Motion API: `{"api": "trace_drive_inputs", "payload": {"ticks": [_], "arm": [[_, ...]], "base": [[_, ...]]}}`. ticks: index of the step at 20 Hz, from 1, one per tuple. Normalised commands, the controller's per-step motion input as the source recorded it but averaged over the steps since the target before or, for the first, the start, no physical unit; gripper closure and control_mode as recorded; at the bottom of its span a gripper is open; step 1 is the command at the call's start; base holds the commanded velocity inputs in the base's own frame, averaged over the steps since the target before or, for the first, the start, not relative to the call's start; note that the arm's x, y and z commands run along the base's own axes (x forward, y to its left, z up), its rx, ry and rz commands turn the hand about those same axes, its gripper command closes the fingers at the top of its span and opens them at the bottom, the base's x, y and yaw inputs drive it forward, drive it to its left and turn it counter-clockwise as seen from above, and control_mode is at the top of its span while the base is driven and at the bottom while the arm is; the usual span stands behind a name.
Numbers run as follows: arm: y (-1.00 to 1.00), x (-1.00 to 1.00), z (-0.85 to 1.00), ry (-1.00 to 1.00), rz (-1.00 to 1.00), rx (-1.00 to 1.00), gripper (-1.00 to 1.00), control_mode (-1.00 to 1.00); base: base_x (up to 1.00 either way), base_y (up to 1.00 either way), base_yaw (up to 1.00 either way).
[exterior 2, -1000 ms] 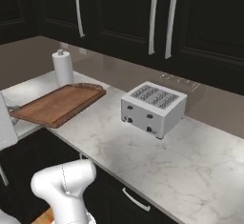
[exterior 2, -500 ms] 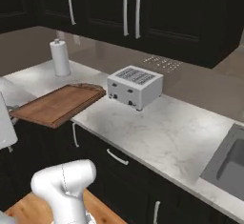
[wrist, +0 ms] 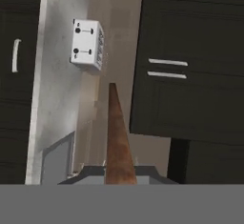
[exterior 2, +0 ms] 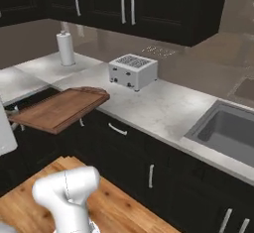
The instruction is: Move the cutting board and knife to the sink. Then move spray from the cabinet to the counter.
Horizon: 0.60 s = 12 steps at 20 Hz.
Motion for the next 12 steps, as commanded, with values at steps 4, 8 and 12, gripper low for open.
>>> {"api": "trace_drive_inputs", "payload": {"ticks": [4,8,12], "arm": [[0.00,0.00,0.00,0.00,0.00,0.00,1.00,1.00],[0.00,0.00,0.00,0.00,0.00,0.00,1.00,1.00],[0.00,0.00,0.00,0.00,0.00,0.00,1.00,1.00]], "base": [[-0.55,-0.94,-0.13],[-0.30,-0.98,-0.25],[-0.17,-0.97,-0.33]]}}
